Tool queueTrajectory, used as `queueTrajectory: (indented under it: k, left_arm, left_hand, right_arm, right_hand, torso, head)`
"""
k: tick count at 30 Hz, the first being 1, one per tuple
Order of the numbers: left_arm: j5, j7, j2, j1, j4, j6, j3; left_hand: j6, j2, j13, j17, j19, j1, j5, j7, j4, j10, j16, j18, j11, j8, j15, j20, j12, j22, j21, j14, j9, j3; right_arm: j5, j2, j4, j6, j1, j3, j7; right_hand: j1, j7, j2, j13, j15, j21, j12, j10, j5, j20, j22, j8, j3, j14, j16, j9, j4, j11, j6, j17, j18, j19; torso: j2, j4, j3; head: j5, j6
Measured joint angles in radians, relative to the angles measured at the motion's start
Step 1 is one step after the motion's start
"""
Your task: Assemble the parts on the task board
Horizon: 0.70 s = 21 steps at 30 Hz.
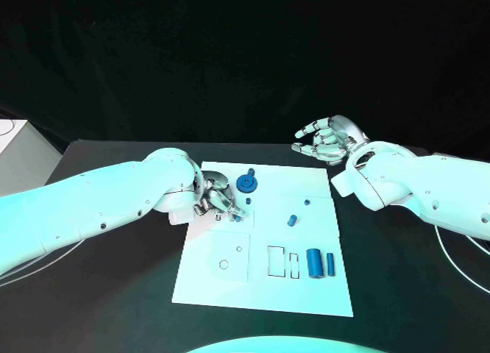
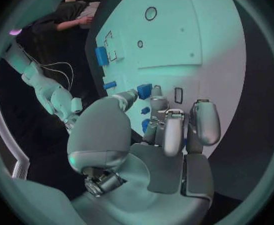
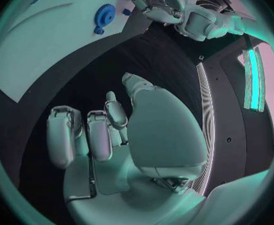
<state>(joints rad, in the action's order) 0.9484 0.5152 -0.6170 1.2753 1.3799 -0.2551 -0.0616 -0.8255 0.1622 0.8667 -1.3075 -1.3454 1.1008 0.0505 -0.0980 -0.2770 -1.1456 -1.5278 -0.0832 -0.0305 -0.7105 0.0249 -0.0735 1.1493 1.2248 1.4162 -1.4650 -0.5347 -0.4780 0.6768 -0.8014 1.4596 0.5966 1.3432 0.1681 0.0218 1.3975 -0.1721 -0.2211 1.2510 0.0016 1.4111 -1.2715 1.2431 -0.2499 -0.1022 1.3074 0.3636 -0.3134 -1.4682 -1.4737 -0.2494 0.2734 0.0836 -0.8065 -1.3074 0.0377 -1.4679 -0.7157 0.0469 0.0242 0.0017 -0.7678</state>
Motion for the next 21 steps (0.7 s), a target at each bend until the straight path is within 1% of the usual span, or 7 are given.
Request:
queueTrajectory:
  k: [4,9,12,13,16,19,21]
  left_arm:
    - [-0.001,0.0,0.0,0.0,0.0,-0.007,0.0]
    - [-0.002,0.0,0.0,0.0,0.0,-0.017,0.0]
    - [-0.003,0.0,0.0,0.0,0.0,-0.021,0.0]
    - [-0.003,0.0,0.0,0.0,0.0,-0.023,0.0]
    - [-0.004,-0.001,0.0,0.001,0.001,-0.025,0.001]
    - [-0.007,-0.001,0.0,0.001,0.002,-0.026,0.001]
    - [-0.01,-0.002,-0.001,0.002,0.002,-0.026,0.001]
  left_hand:
    - [0.0,-0.002,0.0,0.0,0.0,0.031,0.0,0.0,0.014,0.0,0.0,0.0,0.0,-0.003,0.0,0.0,0.0,0.0,0.002,0.0,-0.01,-0.028]
    - [0.0,-0.002,0.001,0.0,0.0,0.031,0.0,0.0,0.019,0.0,0.0,0.0,0.0,-0.004,0.0,0.0,0.0,0.001,0.004,0.0,-0.013,-0.033]
    - [0.004,-0.003,0.002,0.0,0.0,0.054,0.0,0.004,0.029,-0.004,0.0,0.0,0.004,-0.004,0.006,0.0,0.004,0.002,0.004,-0.001,-0.021,-0.06]
    - [0.004,-0.007,0.002,0.0,-0.001,0.06,0.0,0.004,0.036,-0.003,-0.002,0.0,0.004,-0.004,0.007,0.001,0.004,0.003,0.004,0.0,-0.023,-0.076]
    - [0.004,-0.003,0.002,0.0,-0.004,0.07,-0.001,0.003,0.05,0.0,-0.004,0.0,0.007,-0.003,0.007,0.004,0.004,0.004,0.004,0.0,-0.028,-0.116]
    - [0.009,-0.003,-0.001,0.0,-0.004,0.072,-0.004,0.005,0.079,-0.002,-0.004,0.0,0.009,0.0,0.014,0.004,0.004,0.005,0.004,-0.001,-0.04,-0.185]
    - [0.012,-0.003,-0.002,0.0,-0.004,0.072,-0.007,0.006,0.091,-0.005,-0.004,0.0,0.013,0.001,0.014,0.004,0.004,0.006,0.004,0.0,-0.048,-0.223]
  right_arm:
    - [0.001,0.001,0.0,-0.001,0.0,0.0,-0.001]
    - [0.002,0.002,-0.002,-0.003,-0.001,0.0,-0.002]
    - [0.002,0.002,-0.002,-0.004,-0.002,0.0,-0.002]
    - [0.002,0.002,-0.002,-0.005,-0.002,0.0,-0.002]
    - [0.002,0.002,-0.002,-0.006,-0.002,0.0,-0.003]
    - [0.002,0.002,-0.002,-0.006,-0.002,0.0,-0.003]
    - [0.003,0.002,-0.002,-0.007,-0.003,0.0,-0.003]
  right_hand:
    - [0.0,0.0,0.0,0.0,0.0,0.0,0.0,0.0,0.0,0.0,0.0,0.0,0.0,0.0,0.0,0.0,0.0,0.0,0.0,0.0,0.0,0.0]
    - [0.0,0.0,0.0,0.0,0.0,0.0,0.0,0.0,0.0,0.0,0.0,0.004,0.0,0.0,0.0,0.0,0.0,0.0,0.0,0.0,0.0,0.0]
    - [0.0,0.0,0.0,0.0,0.0,0.0,0.0,0.0,0.0,0.0,0.0,0.008,0.0,0.0,0.0,0.0,0.0,0.0,0.0,0.0,0.0,0.0]
    - [0.0,0.0,0.0,0.0,0.0,0.0,0.0,0.0,0.0,0.0,0.0,0.008,0.0,0.0,0.0,0.0,0.0,0.0,0.0,0.0,0.0,0.0]
    - [0.0,0.0,0.0,0.0,0.0,0.0,0.0,0.0,0.0,0.0,0.0,0.008,0.0,0.0,0.0,0.0,0.0,0.0,0.0,0.0,0.0,0.0]
    - [0.0,0.0,0.0,0.0,0.0,0.0,0.0,0.0,0.0,0.0,0.0,0.008,0.0,0.0,0.0,0.0,0.0,0.0,0.0,0.0,0.0,0.0]
    - [0.0,0.0,0.0,0.0,0.0,0.0,0.0,0.0,0.0,0.0,0.0,0.008,0.0,0.0,0.0,0.0,0.0,0.0,0.0,0.0,0.0,0.0]
  torso:
    - [0.0,0.0005,0.0]
    - [0.0,0.0009,0.0]
    - [0.001,0.0009,0.0]
    - [0.001,0.0009,0.0]
    - [0.001,0.0009,0.0]
    - [0.001,0.0007,0.0]
    - [0.001,0.0006,0.0]
  head:
    - [0.0,-0.002]
    - [0.001,-0.005]
    - [0.002,-0.006]
    - [0.002,-0.006]
    - [0.003,-0.006]
    - [0.003,-0.007]
    - [0.004,-0.008]
